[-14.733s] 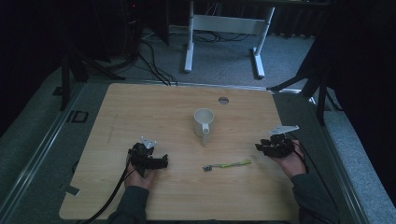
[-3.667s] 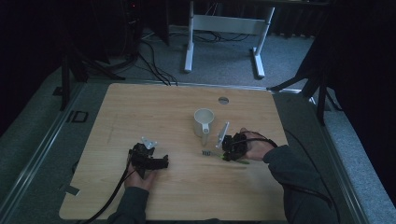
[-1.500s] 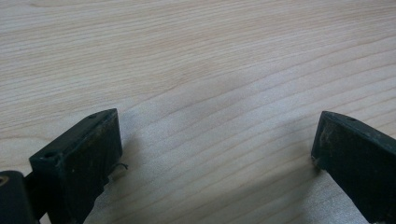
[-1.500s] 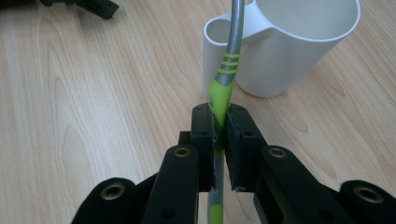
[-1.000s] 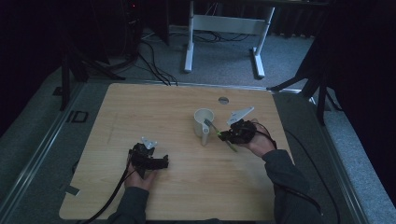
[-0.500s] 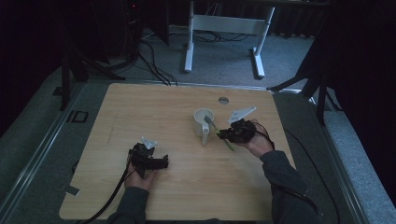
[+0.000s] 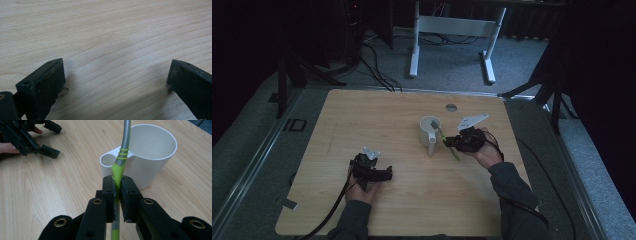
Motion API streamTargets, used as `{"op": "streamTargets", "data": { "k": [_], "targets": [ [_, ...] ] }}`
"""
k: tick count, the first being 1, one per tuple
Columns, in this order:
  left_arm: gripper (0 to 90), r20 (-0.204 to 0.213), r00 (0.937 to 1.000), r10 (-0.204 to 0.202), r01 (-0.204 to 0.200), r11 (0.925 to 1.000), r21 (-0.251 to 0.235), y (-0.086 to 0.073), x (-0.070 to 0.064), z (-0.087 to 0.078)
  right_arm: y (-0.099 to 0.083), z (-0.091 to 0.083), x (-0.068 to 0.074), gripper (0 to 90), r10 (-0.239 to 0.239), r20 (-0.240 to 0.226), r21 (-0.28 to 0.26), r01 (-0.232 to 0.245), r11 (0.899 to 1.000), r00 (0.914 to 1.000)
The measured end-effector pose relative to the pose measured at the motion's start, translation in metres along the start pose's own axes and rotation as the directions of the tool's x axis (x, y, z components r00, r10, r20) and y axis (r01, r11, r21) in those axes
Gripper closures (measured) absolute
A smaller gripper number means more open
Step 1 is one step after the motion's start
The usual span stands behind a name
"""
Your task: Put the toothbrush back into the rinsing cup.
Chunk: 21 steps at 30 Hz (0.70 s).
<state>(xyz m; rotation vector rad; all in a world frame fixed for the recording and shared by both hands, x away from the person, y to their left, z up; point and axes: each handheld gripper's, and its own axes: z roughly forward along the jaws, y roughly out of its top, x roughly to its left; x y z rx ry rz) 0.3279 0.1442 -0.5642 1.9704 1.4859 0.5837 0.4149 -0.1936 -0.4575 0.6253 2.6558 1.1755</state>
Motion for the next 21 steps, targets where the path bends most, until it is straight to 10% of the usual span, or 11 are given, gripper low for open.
{"op": "streamTargets", "data": {
  "k": [21],
  "targets": [
    [2.0, 0.0, 1.0, 0.0, 0.0, 1.0, 0.0, 0.0, 0.0, 0.0, 0.0005, 0.0001, -0.0017, 82.3, 0.05, 0.007, -0.081, -0.049, 0.996, 0.9987]
  ]
}}
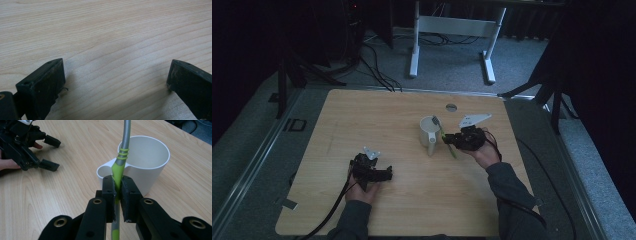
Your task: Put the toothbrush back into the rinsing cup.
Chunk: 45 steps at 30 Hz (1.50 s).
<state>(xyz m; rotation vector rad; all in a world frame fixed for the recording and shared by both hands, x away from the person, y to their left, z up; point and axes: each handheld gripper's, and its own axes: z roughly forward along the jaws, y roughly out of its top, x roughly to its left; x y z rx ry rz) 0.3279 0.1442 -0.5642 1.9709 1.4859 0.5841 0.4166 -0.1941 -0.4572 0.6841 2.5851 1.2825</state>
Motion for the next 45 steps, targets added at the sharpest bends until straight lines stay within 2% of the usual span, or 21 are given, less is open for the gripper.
{"op": "streamTargets", "data": {
  "k": [18, 39, 45],
  "targets": [
    [1.9, 0.0, 1.0, 0.001, -0.001, 1.0, 0.0, 0.0, 0.0001, 0.0, 0.002, -0.0015, 0.0002, 82.3, 0.031, -0.008, -0.065, -0.032, 0.997, 0.9995],
    [2.0, 0.001, 1.0, 0.002, -0.002, 1.0, 0.001, 0.0, 0.0001, -0.0001, 0.0073, -0.0023, 0.0015, 82.3, 0.05, -0.012, -0.132, -0.051, 0.99, 0.9987],
    [2.0, 0.001, 1.0, 0.002, -0.002, 1.0, 0.002, 0.0, 0.0002, -0.0002, 0.0085, -0.0034, 0.0014, 82.3, 0.061, -0.027, -0.156, -0.065, 0.986, 0.9978]
  ]
}}
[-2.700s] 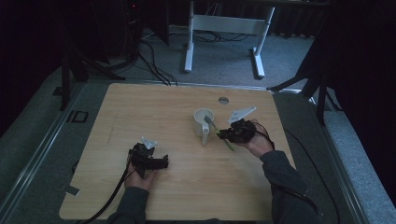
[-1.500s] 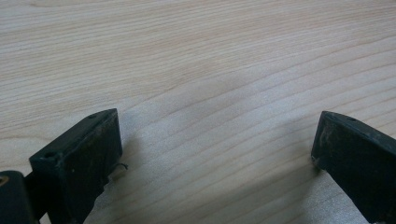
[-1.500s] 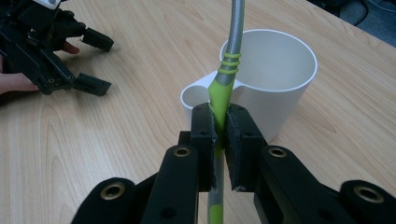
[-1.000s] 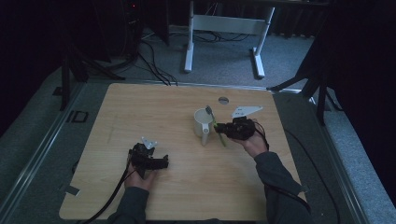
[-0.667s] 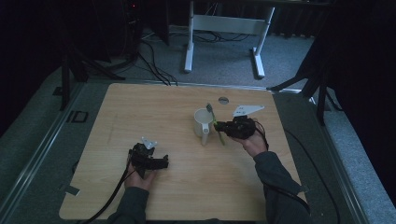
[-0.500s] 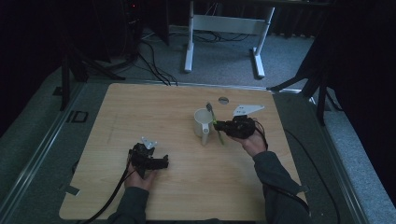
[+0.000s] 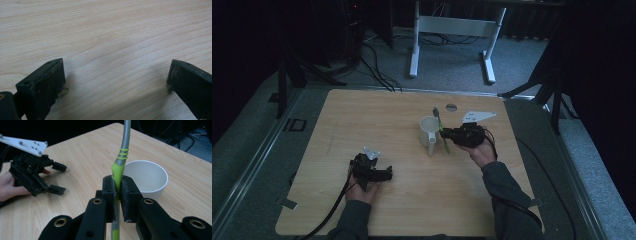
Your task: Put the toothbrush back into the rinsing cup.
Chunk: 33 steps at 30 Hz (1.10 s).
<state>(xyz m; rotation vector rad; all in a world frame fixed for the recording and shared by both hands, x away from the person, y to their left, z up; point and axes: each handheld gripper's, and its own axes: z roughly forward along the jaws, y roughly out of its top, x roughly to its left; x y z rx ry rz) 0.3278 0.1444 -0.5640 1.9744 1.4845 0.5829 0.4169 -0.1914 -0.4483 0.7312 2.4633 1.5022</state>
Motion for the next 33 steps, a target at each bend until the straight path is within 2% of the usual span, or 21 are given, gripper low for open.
{"op": "streamTargets", "data": {
  "k": [21, 33],
  "targets": [
    [2.0, 0.0, 1.0, -0.002, 0.002, 1.0, -0.002, 0.0, -0.0001, 0.0001, 0.0056, -0.0029, -0.0002, 82.2, 0.022, 0.001, -0.051, -0.022, 0.998, 0.9998],
    [2.0, 0.0, 1.0, -0.002, 0.002, 1.0, -0.002, 0.0, -0.0001, 0.0002, 0.0081, -0.0039, 0.0006, 82.2, 0.026, 0.006, -0.062, -0.025, 0.998, 0.9997]
  ]
}}
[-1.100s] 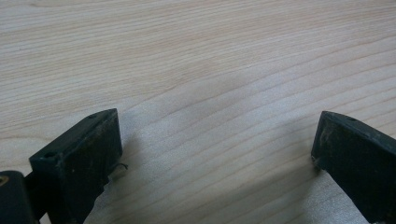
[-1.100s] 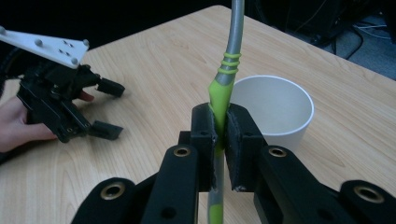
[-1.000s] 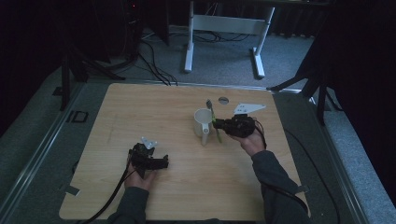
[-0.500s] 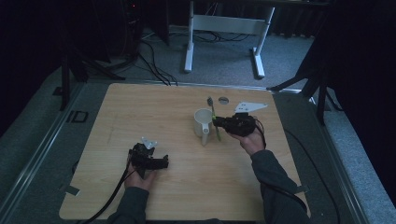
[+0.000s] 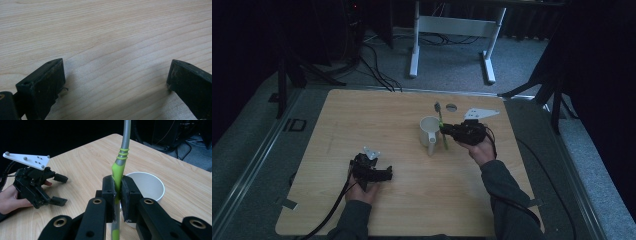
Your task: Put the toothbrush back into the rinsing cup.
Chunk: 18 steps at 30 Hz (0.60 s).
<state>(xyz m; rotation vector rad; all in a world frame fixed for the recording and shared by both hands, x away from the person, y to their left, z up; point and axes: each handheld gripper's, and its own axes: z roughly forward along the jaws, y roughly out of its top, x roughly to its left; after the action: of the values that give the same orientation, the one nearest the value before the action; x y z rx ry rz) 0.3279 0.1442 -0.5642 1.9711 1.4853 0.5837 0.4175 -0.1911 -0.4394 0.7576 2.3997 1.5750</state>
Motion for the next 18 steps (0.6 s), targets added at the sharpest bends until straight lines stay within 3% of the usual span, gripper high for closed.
{"op": "streamTargets", "data": {
  "k": [18],
  "targets": [
    [1.9, 0.0, 1.0, 0.0, 0.0, 1.0, 0.0, 0.0, 0.0, 0.0, 0.0045, 0.0008, 0.0022, 82.0, 0.008, 0.009, -0.027, -0.008, 1.0, 0.9999]
  ]
}}
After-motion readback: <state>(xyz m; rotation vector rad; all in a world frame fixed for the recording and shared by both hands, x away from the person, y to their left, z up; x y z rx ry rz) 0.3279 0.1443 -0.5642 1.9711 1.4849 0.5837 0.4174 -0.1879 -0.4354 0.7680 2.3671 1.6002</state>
